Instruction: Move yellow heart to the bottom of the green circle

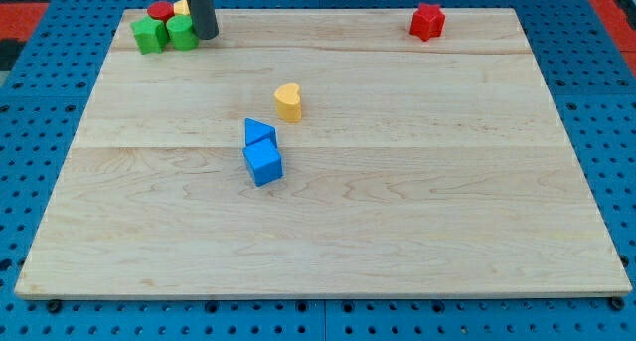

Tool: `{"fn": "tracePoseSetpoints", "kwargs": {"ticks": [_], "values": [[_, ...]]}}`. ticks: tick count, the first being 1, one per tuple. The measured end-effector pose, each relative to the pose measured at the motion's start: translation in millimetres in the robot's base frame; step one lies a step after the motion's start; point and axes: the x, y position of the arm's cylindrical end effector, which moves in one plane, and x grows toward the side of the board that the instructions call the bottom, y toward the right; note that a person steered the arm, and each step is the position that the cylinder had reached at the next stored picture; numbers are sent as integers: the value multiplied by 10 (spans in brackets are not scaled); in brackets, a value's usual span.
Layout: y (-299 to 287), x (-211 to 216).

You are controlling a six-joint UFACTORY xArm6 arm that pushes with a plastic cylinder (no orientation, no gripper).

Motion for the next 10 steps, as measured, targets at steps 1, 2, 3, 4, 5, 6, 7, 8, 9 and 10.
{"fn": "tracePoseSetpoints", "kwargs": {"ticks": [1, 2, 3, 4, 5, 6, 7, 8, 9, 10], "values": [[699, 432], [1547, 556], [2077, 1163], [2182, 1593], [1747, 1636], [1307, 1508], [1180, 1296], [1196, 1112], [1196, 1108], [1196, 1108]]}}
